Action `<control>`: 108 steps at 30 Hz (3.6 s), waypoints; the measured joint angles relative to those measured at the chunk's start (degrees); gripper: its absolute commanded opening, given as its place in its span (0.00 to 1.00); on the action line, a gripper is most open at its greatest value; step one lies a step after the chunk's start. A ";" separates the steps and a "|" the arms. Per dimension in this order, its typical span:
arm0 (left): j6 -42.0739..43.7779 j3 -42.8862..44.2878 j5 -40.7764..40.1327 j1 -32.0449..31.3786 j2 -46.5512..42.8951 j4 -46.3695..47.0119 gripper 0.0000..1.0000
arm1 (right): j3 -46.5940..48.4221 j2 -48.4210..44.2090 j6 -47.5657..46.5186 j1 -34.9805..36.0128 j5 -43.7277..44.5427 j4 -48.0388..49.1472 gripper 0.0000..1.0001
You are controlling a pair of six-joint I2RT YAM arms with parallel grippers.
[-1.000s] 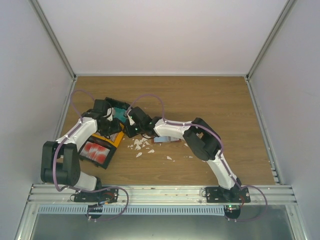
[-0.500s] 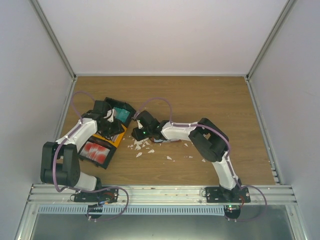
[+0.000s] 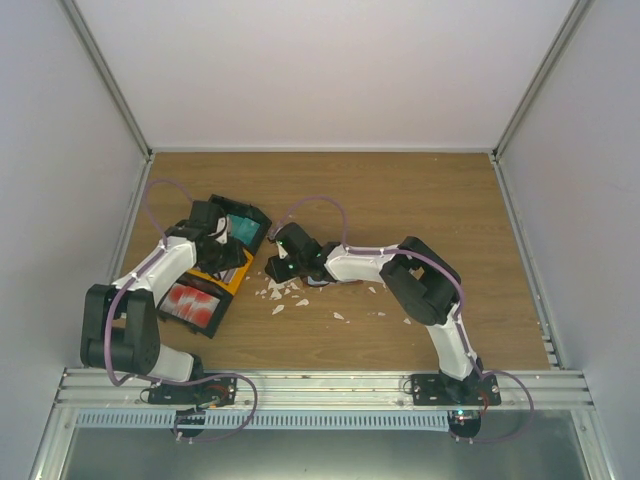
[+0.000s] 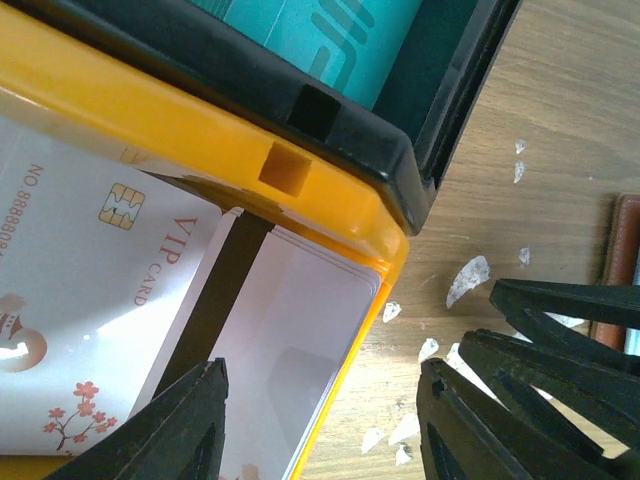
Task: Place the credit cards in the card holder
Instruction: Pick up the credit card from the storage box, then insert the credit card into the card holder.
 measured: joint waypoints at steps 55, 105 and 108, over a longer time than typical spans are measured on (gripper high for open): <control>0.92 3.56 -9.35 -8.87 2.25 -5.97 0.21 | -1.60 -0.17 0.39 -0.02 0.17 0.50 0.28; -17.22 -3.63 3.28 -14.73 -22.67 19.39 0.00 | -19.52 -29.59 2.16 -9.84 12.35 -7.91 0.28; -22.12 -6.99 5.40 -18.49 -18.95 25.53 0.00 | -20.98 -29.44 2.38 -11.72 14.01 -11.89 0.25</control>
